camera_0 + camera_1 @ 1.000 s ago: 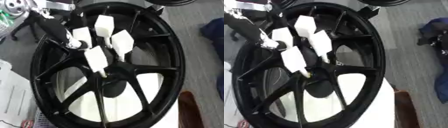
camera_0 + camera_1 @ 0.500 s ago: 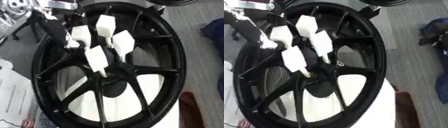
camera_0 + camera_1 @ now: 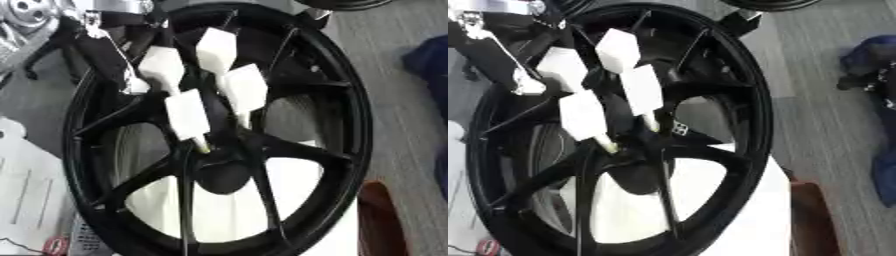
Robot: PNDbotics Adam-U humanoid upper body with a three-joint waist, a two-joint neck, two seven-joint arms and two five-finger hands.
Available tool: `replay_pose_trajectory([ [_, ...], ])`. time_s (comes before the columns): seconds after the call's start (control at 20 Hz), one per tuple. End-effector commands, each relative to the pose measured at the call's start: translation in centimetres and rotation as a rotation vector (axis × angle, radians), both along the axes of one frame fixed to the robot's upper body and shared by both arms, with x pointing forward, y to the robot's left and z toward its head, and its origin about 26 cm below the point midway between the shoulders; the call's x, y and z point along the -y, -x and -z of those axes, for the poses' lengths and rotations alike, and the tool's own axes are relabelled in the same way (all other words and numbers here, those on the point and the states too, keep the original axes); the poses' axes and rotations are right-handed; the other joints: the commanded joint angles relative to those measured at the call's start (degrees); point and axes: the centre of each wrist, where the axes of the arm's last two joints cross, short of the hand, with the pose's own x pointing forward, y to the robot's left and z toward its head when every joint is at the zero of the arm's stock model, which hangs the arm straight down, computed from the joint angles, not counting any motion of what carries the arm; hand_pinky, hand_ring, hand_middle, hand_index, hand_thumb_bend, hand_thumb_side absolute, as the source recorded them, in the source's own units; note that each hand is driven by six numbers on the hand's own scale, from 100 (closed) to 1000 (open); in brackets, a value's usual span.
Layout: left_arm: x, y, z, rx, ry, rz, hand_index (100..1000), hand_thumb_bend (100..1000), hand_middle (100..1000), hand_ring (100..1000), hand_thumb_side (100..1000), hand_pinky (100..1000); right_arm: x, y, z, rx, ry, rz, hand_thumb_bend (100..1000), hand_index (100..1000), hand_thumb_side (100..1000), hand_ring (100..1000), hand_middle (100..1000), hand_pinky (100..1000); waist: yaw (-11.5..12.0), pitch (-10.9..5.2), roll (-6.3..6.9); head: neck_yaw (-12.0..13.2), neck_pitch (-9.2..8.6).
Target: Pull the pin out of the wheel hub.
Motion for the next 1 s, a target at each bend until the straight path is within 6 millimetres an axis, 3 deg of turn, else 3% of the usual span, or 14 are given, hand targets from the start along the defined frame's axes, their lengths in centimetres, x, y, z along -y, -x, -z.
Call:
replay_pose_trajectory([
  [0.05,-1.2,2.0,-2.9,0.092,0.070,-0.029,378,214,267,536,100,686,0.0,0.4,-0.9,0.026,0.026,0.000,100,803,582,645,627,790,0.16,-1.34,-0.37,-0.24,-0.06],
  [0.25,-2.1,3.3,-5.1,0.191,0.181,-0.014,361,195,247,523,100,679,0.1,0.4,-0.9,0.025,0.024,0.006,100,804,582,645,627,790,0.48,-1.45,-0.37,-0.48,0.00],
  [0.45,-4.8,3.8,-7.3,0.285,0.294,-0.062,357,167,236,518,100,673,0.2,0.5,-0.8,0.020,0.028,0.015,100,804,584,645,627,790,1.05,-1.56,-0.16,-0.96,0.27],
  [0.6,-9.4,2.8,-8.3,0.335,0.407,-0.217,357,145,230,514,100,667,0.4,0.6,-0.8,0.019,0.029,0.027,100,804,583,645,627,791,1.67,-1.77,0.15,-1.49,0.51],
  [0.8,-16.8,0.5,-7.7,0.337,0.539,-0.468,360,116,229,513,102,662,0.7,0.7,-0.8,0.021,0.026,0.040,100,804,581,645,627,791,2.09,-1.95,0.45,-2.03,0.49],
  [1.0,-18.9,-0.2,-7.2,0.344,0.565,-0.508,360,116,229,513,102,662,0.7,0.7,-0.9,0.021,0.025,0.040,100,804,581,645,627,791,2.03,-1.98,0.51,-2.05,0.48],
])
